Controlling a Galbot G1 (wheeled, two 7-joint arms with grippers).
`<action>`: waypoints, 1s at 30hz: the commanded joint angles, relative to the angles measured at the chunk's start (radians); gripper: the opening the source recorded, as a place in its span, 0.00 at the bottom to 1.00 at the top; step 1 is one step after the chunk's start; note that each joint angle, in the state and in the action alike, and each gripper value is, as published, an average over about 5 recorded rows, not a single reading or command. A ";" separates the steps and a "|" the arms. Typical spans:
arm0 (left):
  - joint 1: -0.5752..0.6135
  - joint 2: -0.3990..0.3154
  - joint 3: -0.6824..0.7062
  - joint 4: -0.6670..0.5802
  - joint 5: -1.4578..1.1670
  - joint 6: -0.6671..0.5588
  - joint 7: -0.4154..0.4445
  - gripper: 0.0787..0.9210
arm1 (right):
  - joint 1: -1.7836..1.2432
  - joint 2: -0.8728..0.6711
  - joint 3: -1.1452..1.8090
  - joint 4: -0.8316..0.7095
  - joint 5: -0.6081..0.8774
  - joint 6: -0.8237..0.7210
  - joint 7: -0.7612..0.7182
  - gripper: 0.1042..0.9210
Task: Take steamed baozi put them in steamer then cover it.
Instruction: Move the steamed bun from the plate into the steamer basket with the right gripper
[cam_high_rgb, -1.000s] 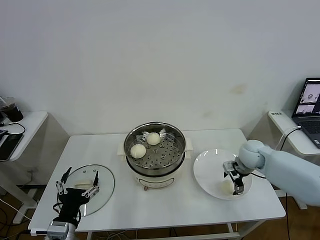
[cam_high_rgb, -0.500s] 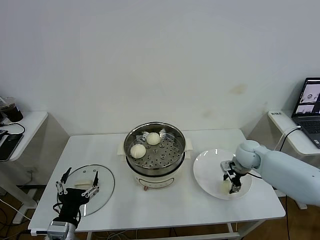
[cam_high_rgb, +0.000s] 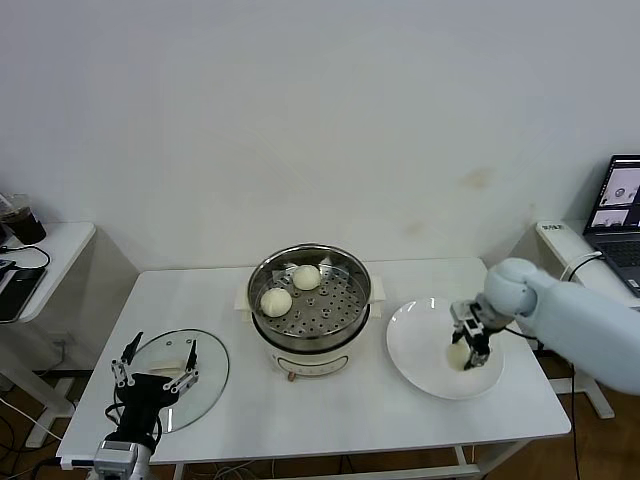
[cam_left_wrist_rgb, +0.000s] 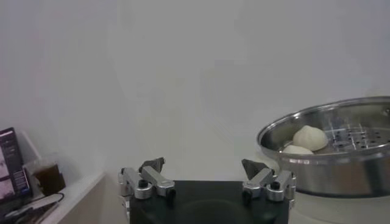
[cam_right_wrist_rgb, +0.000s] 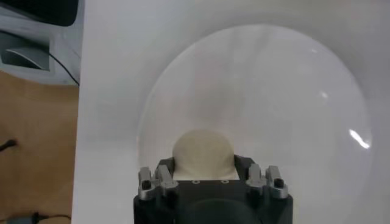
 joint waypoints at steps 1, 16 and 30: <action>-0.001 0.002 0.001 0.000 0.000 0.001 0.001 0.88 | 0.229 0.005 -0.045 0.012 0.076 -0.001 -0.018 0.64; 0.002 -0.001 -0.009 -0.002 -0.003 -0.002 0.000 0.88 | 0.573 0.292 -0.235 -0.006 0.244 -0.028 0.050 0.65; 0.004 -0.014 -0.026 -0.002 -0.002 -0.002 -0.001 0.88 | 0.401 0.571 -0.292 -0.074 0.243 0.122 0.179 0.65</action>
